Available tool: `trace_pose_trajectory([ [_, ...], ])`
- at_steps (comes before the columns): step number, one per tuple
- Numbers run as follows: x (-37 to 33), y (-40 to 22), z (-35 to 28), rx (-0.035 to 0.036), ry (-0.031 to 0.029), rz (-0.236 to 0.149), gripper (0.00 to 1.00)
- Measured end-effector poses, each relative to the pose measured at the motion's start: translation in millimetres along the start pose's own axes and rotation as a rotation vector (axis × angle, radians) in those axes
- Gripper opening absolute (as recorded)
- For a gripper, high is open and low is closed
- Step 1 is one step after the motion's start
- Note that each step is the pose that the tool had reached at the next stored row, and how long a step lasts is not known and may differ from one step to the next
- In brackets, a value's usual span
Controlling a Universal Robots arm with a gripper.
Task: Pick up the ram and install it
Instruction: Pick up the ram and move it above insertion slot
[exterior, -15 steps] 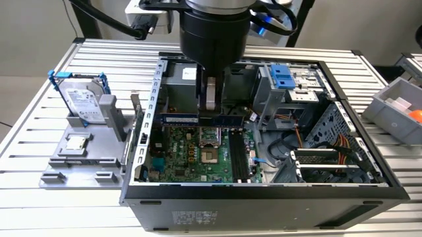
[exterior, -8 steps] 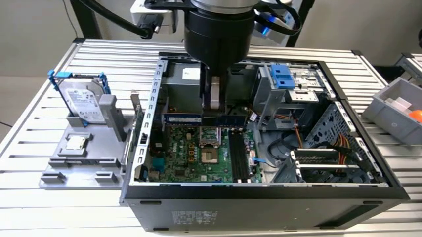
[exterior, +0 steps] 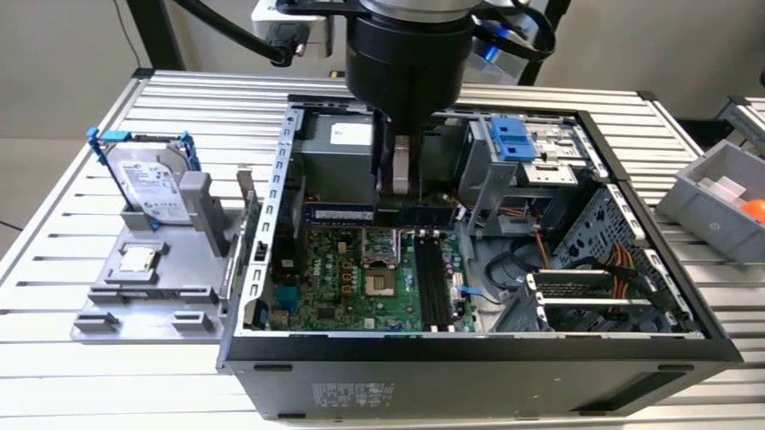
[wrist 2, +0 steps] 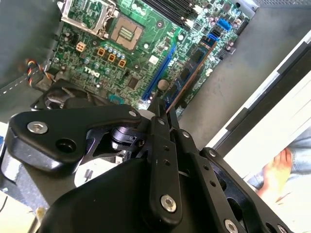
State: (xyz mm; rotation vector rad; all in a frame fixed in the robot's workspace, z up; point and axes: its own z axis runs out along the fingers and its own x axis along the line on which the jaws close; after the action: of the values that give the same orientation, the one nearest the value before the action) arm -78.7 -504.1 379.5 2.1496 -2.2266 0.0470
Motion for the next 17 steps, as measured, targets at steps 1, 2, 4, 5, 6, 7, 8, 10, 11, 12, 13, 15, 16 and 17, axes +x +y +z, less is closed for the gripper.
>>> trace_pose_trajectory([
  [1, -0.5, -0.7, 0.0, 0.0000, 0.0006, 0.000, 0.00],
  [2, -1.0, -1.5, 0.0, 0.0000, 0.0011, 0.000, 0.00],
  [4, -2.0, -3.0, -0.1, 0.0001, 0.0023, 0.001, 0.00],
  [5, -2.4, -3.8, -0.1, 0.0001, 0.0028, 0.001, 0.00],
  [6, -2.9, -4.5, -0.2, 0.0001, 0.0034, 0.001, 0.00],
  [7, -3.3, -5.3, -0.2, 0.0001, 0.0040, 0.001, 0.00],
  [8, -3.8, -6.0, -0.2, 0.0000, 0.0047, 0.002, 0.00],
  [10, -4.8, -7.5, -0.3, 0.0001, 0.0059, 0.002, 0.00],
  [11, -5.3, -8.2, -0.3, 0.0001, 0.0064, 0.002, 0.00],
  [12, -5.8, -8.9, -0.4, 0.0001, 0.0072, 0.002, 0.00],
  [13, -6.2, -9.7, -0.4, 0.0001, 0.0078, 0.003, 0.00],
  [15, -7.2, -11.1, -0.4, 0.0002, 0.0089, 0.003, 0.00],
  [16, -7.6, -11.8, -0.5, 0.0002, 0.0095, 0.003, 0.00],
  [17, -8.1, -12.5, -0.5, 0.0002, 0.0102, 0.003, 0.00],
])
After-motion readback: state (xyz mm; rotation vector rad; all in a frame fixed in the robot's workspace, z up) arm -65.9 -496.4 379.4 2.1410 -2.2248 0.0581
